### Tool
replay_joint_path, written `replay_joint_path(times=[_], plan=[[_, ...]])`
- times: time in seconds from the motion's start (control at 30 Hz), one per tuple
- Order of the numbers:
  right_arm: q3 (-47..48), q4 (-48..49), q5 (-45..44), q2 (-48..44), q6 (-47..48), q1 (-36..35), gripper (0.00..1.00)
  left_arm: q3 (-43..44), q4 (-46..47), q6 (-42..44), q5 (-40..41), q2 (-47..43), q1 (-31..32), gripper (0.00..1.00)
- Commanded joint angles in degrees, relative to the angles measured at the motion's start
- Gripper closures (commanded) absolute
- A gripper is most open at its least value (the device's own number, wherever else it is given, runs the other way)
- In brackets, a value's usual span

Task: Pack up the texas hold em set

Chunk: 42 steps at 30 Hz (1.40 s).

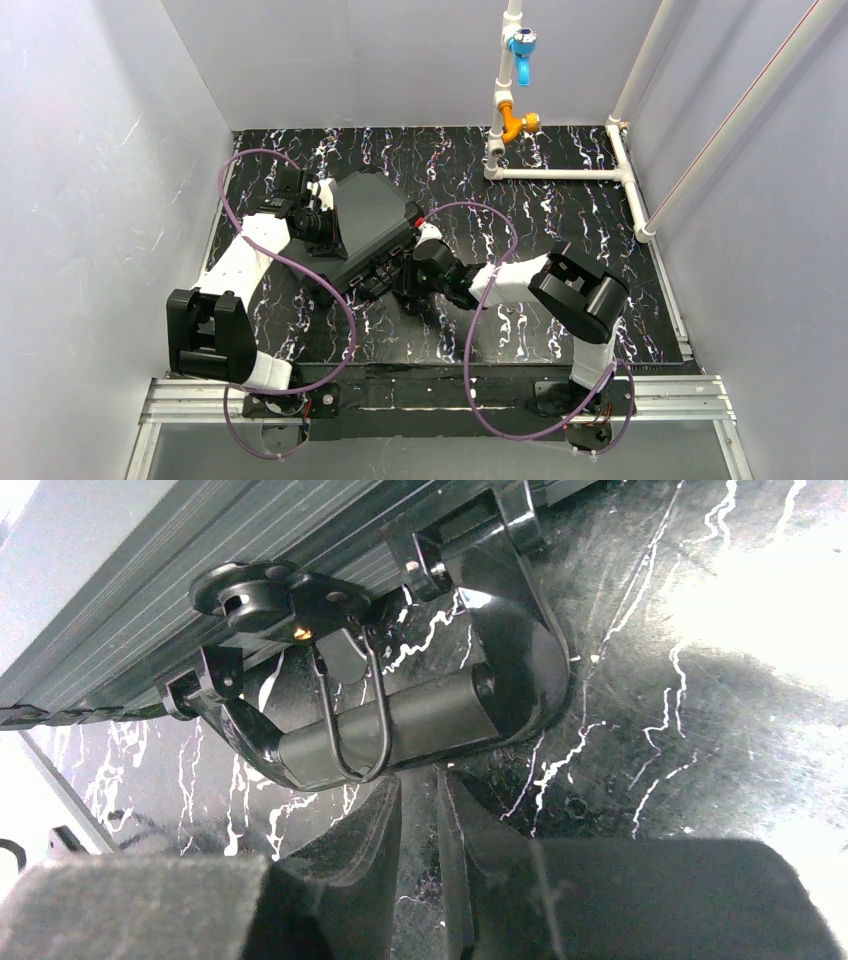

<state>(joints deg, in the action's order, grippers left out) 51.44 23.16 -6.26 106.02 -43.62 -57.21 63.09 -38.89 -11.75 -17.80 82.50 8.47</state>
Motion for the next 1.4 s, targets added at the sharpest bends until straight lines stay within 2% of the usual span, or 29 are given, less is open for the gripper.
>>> replay_joint_path(times=[0.0, 0.93, 1.37], plan=[[2.8, 1.6, 1.7, 1.3, -0.3, 0.1, 0.73, -3.6, -8.0, 2.3, 5.9, 3.5, 0.5, 1.00], [6.9, 0.2, 0.4, 1.0, 1.6, 0.1, 0.75, -3.6, -8.1, 2.5, 5.5, 4.9, 0.4, 1.00], [13.6, 0.4, -1.4, 5.3, 1.8, 0.1, 0.75, -3.9, -8.1, 2.5, 5.5, 4.8, 0.5, 1.00]])
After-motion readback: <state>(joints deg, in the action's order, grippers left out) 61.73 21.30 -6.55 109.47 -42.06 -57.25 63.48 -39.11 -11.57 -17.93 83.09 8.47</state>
